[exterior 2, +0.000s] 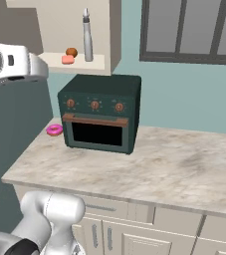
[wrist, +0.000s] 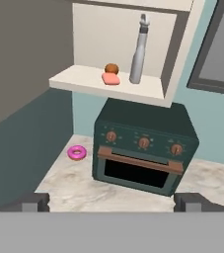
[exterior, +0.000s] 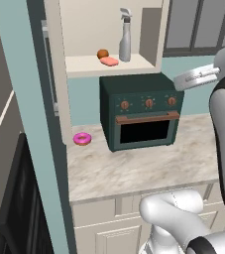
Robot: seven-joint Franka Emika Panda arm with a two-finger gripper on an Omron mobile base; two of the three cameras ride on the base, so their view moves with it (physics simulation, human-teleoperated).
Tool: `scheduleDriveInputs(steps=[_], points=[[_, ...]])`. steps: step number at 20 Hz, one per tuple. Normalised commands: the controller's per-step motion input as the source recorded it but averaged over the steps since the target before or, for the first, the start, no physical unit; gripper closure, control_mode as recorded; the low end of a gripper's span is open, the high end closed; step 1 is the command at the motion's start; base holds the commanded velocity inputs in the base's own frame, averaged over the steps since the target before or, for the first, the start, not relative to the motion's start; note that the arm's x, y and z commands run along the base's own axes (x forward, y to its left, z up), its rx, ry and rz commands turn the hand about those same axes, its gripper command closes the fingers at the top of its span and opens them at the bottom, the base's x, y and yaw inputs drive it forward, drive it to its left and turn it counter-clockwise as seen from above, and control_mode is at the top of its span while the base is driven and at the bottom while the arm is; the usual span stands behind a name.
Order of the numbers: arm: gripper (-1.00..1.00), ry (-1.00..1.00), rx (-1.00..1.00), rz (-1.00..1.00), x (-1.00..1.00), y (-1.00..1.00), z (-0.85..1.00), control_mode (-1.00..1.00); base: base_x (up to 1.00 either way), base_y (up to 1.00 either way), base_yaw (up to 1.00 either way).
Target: Pick the spray and bar soap from the cabinet and place them on the counter.
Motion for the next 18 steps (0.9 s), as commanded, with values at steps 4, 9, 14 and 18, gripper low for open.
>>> scheduleDriveInputs(steps=[4, 9, 14, 18], points=[[-1.00, 0.00, 0.00, 0.00, 0.17, 0.00, 0.16, -1.00, 0.00, 0.00, 0.00], [-1.00, -0.02, 0.00, -0.02, 0.13, 0.00, 0.20, -1.00, 0.00, 0.00, 0.00], [-1.00, -0.03, 0.03, -0.04, 0.12, 0.00, 0.05, -1.00, 0.00, 0.00, 0.00], [-1.00, -0.12, 0.00, -0.03, 0.09, 0.00, 0.00, -1.00, 0.00, 0.00, 0.00]])
